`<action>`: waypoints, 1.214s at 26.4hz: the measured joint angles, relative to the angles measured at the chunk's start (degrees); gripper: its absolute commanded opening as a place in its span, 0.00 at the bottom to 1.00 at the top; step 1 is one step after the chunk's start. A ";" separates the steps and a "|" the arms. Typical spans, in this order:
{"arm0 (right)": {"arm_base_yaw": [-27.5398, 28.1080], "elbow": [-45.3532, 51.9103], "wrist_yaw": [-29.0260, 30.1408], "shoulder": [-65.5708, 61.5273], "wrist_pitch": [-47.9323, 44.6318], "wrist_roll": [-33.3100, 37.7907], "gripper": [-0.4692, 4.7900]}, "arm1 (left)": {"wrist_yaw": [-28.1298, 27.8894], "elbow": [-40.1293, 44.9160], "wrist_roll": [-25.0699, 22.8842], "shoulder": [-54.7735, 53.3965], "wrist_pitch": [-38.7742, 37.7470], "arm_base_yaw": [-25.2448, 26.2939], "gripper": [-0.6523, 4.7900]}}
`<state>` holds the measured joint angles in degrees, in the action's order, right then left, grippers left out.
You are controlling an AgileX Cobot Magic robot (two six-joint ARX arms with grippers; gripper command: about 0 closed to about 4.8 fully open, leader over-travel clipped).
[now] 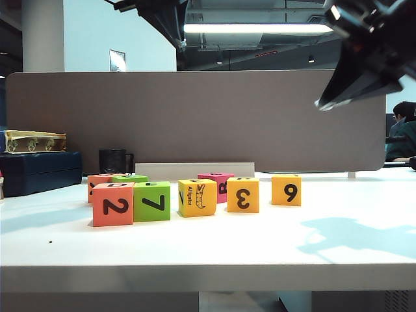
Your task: Select the appropriate blocks from the scattered letter blocks on the table and arrange them in a row to spell out "DEEP".
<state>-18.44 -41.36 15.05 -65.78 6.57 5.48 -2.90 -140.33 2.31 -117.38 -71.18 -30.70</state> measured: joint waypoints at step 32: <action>-0.09 -24.06 1.68 -31.71 3.72 0.26 0.08 | -2.19 -0.04 -4.46 0.48 -8.72 3.04 0.11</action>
<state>-18.52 -65.43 16.73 -97.49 10.28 5.74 -5.08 -140.38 -2.15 -116.90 -79.90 -27.66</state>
